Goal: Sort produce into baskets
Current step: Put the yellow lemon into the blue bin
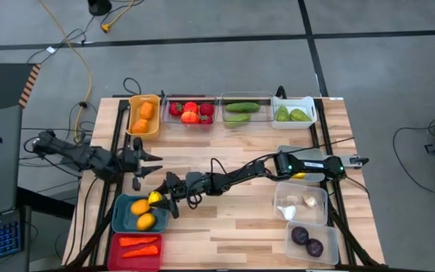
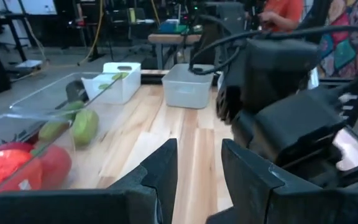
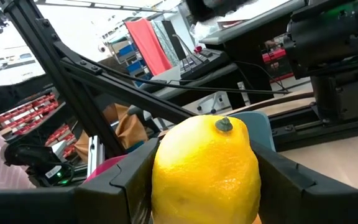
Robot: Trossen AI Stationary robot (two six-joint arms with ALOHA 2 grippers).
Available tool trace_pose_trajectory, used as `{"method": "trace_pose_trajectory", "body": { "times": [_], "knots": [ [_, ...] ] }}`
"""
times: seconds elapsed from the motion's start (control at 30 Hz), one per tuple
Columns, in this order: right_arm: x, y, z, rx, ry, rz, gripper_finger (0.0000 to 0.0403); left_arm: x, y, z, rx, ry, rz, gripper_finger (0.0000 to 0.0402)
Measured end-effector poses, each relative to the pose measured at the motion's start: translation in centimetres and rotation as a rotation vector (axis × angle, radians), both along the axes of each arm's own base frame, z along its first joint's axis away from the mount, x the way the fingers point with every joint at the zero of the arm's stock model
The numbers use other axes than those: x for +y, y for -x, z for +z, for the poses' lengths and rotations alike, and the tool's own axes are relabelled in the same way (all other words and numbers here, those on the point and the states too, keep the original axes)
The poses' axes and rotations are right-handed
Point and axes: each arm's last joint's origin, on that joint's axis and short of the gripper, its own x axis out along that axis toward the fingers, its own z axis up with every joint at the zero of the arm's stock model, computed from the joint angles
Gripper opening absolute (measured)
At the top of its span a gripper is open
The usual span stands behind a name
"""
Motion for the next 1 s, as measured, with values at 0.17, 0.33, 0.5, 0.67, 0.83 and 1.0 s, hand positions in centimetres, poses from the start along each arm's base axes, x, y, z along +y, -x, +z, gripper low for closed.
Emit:
{"method": "trace_pose_trajectory", "body": {
  "times": [0.17, 0.33, 0.5, 0.67, 0.83, 1.0],
  "knots": [
    [0.0, 0.0, 0.0, 0.0, 0.0, 0.0, 0.0246, 0.3, -0.1, -2.4, -0.031, 0.01, -0.001, 0.0104],
    [0.0, 0.0, 0.0, -0.001, 0.0, 0.0, 0.0246, 0.8, -0.2, -4.3, -0.131, -0.002, -0.008, 0.0084],
    [0.0, 0.0, 0.0, 0.0, 0.0, 0.0, 0.0246, 1.7, -0.1, -3.9, -0.163, -0.074, -0.005, 0.0061],
    [0.0, 0.0, 0.0, 0.0, 0.0, 0.0, 0.0246, 2.8, -0.1, -4.1, -0.14, -0.128, 0.061, 0.0037],
    [0.0, 0.0, 0.0, 0.003, 0.0, 0.0, 0.0246, 3.4, -0.1, -4.3, -0.119, -0.107, 0.043, 0.0009],
    [0.0, 0.0, -0.1, 0.01, 0.001, 0.0, 0.0246, 3.7, -0.1, -4.5, -0.1, -0.123, 0.065, 0.0002]
  ]
}}
